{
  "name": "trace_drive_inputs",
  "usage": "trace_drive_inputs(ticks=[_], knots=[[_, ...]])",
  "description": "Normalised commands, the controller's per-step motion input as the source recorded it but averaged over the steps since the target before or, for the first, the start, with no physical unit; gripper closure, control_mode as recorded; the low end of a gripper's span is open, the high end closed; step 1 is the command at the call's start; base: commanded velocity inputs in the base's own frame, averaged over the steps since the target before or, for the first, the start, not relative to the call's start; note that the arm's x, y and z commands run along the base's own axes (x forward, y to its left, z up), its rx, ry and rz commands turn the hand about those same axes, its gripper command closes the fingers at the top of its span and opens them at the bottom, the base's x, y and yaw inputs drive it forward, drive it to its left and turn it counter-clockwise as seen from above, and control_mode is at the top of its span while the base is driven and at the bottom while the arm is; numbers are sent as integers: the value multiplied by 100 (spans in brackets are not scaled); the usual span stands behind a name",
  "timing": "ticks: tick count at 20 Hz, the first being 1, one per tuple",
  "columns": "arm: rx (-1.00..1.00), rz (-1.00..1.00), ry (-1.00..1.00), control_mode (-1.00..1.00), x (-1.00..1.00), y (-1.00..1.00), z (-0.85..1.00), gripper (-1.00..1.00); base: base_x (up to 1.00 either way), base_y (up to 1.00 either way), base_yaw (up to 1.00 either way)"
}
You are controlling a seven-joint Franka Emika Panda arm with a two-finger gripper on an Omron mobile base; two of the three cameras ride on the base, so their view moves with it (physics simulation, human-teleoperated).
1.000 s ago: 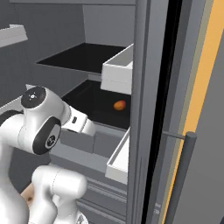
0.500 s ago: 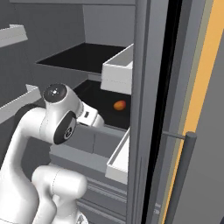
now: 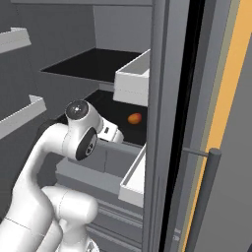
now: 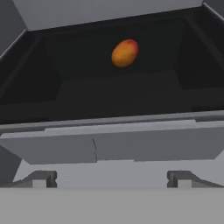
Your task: Retrieve the kiwi and mango from the fridge and place them into the bowl on the dining table.
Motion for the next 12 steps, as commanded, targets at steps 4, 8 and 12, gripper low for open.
trace_drive_inputs(ticks=[4, 8, 12], knots=[[0, -7, 0, -100, 70, -24, -17, -100, 0, 0, 0], [0, -9, 1, -100, 71, -18, -14, -100, 0, 0, 0], [0, -10, 0, -100, 67, -13, -13, -100, 0, 0, 0]])
